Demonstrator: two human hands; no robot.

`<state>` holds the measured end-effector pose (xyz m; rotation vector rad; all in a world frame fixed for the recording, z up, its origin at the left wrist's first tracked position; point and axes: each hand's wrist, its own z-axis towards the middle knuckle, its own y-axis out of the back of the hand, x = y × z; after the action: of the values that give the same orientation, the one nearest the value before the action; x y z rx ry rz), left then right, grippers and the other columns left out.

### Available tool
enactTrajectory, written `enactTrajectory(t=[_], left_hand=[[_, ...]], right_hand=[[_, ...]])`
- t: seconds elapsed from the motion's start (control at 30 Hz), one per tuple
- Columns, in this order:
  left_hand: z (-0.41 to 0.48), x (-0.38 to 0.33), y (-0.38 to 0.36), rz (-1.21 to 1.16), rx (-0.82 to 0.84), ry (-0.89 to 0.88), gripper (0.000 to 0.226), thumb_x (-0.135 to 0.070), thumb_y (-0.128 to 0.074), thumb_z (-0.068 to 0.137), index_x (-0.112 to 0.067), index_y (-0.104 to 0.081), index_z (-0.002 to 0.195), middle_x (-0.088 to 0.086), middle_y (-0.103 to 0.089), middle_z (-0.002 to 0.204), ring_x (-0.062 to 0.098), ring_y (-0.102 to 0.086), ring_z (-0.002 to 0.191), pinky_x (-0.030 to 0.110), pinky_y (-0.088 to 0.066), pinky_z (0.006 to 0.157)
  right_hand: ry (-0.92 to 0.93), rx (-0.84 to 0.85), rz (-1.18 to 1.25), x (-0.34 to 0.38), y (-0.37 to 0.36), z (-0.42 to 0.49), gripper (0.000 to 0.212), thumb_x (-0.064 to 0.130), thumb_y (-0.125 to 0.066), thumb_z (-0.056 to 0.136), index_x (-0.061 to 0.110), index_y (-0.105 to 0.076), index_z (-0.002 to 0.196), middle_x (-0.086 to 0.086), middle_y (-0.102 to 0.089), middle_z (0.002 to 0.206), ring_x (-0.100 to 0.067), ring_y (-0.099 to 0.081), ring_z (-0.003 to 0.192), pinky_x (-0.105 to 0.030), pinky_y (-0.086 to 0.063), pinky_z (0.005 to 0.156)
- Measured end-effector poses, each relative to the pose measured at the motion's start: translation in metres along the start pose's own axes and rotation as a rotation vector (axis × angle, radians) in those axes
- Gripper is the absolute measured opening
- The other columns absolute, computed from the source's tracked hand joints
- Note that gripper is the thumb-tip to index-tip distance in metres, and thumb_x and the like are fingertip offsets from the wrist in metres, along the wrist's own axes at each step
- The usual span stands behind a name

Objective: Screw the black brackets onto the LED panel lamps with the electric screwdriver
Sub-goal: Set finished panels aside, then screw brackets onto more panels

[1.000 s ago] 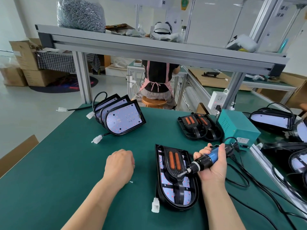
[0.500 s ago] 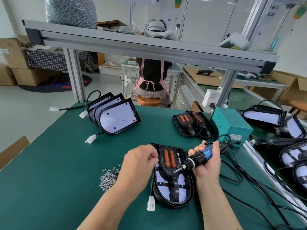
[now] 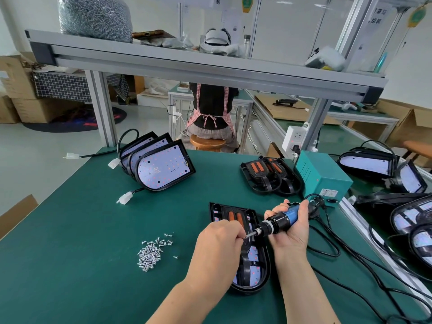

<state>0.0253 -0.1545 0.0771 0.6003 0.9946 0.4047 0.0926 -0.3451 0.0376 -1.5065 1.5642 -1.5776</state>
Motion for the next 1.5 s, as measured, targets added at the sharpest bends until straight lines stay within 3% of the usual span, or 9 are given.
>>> enactTrajectory(t=[0.3,0.4,0.57,0.93,1.23,1.5], left_hand=[[-0.001,-0.002,-0.007,-0.083,-0.06,0.081,0.017,-0.004,-0.059,0.086,-0.017,-0.065,0.078,-0.011,-0.057,0.066,0.011,-0.049,0.07,0.027,-0.045,0.07],[-0.002,-0.003,-0.008,-0.073,-0.07,0.058,0.018,-0.004,-0.059,0.087,-0.019,-0.065,0.079,-0.016,-0.052,0.065,0.007,-0.045,0.069,0.021,-0.039,0.066],[-0.005,-0.002,-0.008,0.01,-0.078,-0.036,0.018,-0.003,-0.057,0.089,-0.018,-0.06,0.08,-0.01,-0.054,0.072,0.015,-0.047,0.074,0.031,-0.044,0.068],[-0.005,-0.003,-0.01,0.072,-0.059,-0.015,0.017,0.001,-0.056,0.088,-0.013,-0.06,0.081,-0.003,-0.056,0.074,0.02,-0.048,0.074,0.035,-0.045,0.068],[-0.006,-0.009,-0.007,0.223,-0.051,-0.104,0.04,0.023,-0.068,0.06,-0.012,-0.05,0.064,-0.001,-0.044,0.059,0.022,-0.041,0.057,0.039,-0.053,0.06],[-0.004,-0.013,-0.004,0.234,0.017,-0.108,0.034,0.016,-0.056,0.068,-0.013,-0.056,0.086,-0.002,-0.051,0.067,0.021,-0.04,0.066,0.034,-0.048,0.068]], right_hand=[[0.008,-0.003,0.008,0.0,-0.002,-0.002,0.042,0.06,-0.061,0.09,0.018,-0.054,0.09,0.01,-0.052,0.066,-0.004,-0.052,0.054,-0.021,-0.034,0.062],[0.023,-0.008,-0.003,-0.001,-0.003,-0.003,0.041,0.058,-0.059,0.093,0.018,-0.053,0.088,0.009,-0.052,0.064,-0.004,-0.052,0.052,-0.022,-0.034,0.062],[0.006,-0.012,0.021,0.0,-0.004,-0.005,0.041,0.058,-0.059,0.094,0.017,-0.054,0.088,0.009,-0.052,0.066,-0.004,-0.053,0.053,-0.021,-0.034,0.062],[-0.002,-0.035,0.013,0.0,-0.006,-0.006,0.041,0.057,-0.063,0.091,0.017,-0.055,0.087,0.008,-0.052,0.067,-0.004,-0.052,0.054,-0.021,-0.034,0.062],[0.0,-0.033,-0.014,-0.002,-0.007,-0.006,0.038,0.054,-0.062,0.093,0.018,-0.054,0.086,0.008,-0.05,0.068,-0.004,-0.051,0.052,-0.02,-0.03,0.062],[-0.009,-0.011,-0.009,-0.001,-0.007,-0.007,0.033,0.049,-0.061,0.095,0.018,-0.053,0.087,0.008,-0.049,0.073,-0.004,-0.051,0.053,-0.02,-0.029,0.063]])
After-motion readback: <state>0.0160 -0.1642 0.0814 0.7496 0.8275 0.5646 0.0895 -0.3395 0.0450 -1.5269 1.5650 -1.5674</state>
